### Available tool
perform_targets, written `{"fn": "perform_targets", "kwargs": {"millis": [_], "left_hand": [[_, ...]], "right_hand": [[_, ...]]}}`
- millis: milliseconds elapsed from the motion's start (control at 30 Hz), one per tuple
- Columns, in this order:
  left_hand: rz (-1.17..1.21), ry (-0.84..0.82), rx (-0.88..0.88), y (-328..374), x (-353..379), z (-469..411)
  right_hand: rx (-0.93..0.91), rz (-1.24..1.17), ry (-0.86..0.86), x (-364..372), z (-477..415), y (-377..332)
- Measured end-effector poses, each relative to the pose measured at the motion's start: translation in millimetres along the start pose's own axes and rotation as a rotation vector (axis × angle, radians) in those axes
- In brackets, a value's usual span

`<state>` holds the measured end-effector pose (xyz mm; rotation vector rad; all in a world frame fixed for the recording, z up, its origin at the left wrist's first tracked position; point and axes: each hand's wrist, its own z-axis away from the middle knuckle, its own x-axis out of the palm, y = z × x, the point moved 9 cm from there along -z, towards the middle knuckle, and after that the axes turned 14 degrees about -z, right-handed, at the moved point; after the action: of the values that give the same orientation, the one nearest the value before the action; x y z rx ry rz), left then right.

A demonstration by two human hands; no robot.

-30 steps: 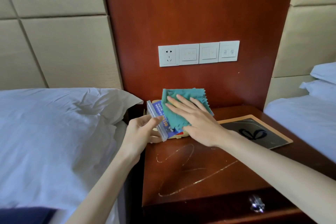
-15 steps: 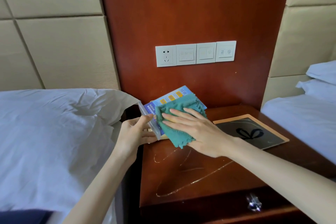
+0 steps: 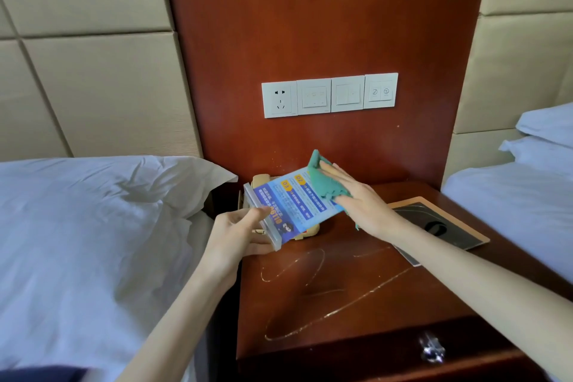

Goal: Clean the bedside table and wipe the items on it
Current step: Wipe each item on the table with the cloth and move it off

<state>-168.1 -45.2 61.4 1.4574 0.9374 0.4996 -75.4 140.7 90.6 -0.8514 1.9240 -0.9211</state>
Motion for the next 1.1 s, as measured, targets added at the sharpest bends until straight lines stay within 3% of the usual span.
{"fn": "perform_targets", "kwargs": {"millis": [200,333,667,900,1100], "left_hand": [[0.013,-0.022,0.035,5,1,1],[0.028,-0.016,0.051,7,2,0],[0.088,0.02,0.0,-8,-7,-9],[0.172,0.095,-0.047,-21,-9,-12],[0.096,0.1,-0.058,-22,-2,-6]], "right_hand": [[0.139,-0.436,0.236,-25,-7,1],[0.13,-0.659,0.317,-33,-6,-4],[0.122,-0.735,0.347,-25,4,-1],[0.212,-0.746,0.367,-24,18,16],[0.326,-0.787,0.422,-30,24,27]]}}
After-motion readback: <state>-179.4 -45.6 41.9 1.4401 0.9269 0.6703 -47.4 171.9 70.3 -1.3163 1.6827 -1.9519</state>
